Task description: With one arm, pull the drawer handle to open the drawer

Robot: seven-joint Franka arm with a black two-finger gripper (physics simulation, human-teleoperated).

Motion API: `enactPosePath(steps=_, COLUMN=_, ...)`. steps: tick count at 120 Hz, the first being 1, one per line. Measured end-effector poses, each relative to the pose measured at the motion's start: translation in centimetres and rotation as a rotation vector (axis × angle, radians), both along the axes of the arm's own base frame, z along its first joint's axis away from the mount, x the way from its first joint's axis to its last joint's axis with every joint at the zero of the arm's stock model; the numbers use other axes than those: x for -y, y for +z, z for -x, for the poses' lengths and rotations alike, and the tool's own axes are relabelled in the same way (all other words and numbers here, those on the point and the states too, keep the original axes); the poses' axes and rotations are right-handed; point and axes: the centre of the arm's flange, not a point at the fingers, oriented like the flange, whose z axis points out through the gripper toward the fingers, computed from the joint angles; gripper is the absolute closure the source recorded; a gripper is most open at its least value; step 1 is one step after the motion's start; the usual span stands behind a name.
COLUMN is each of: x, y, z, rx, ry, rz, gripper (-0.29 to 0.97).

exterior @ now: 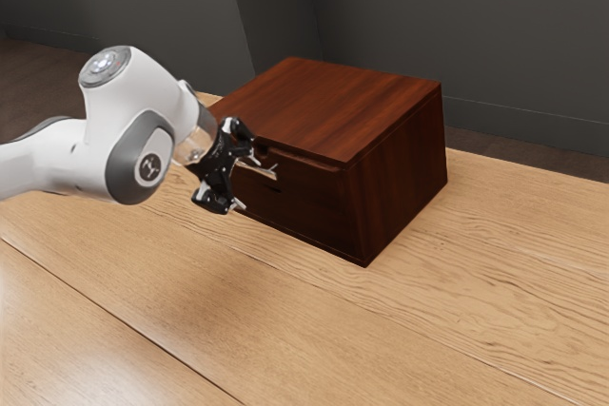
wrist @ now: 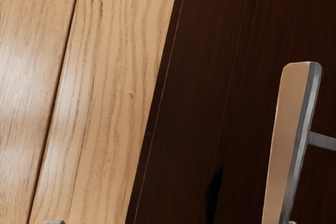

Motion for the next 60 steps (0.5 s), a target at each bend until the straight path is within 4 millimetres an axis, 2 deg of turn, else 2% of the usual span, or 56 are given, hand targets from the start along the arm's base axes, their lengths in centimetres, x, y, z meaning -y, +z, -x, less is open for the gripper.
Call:
enactPosePath(steps=10, x=-0.1, y=0.4, z=0.4, rx=0.005, ry=0.008, rz=0.002, gripper=0.28)
enactPosePath(steps=36, x=-0.6, y=0.7, z=1.9, rx=0.003, ry=0.038, rz=0.013, gripper=0.6)
enactPosePath(steps=60, x=-0.5, y=1.2, z=4.4, rx=0.006, ry=0.059, rz=0.019, gripper=0.73)
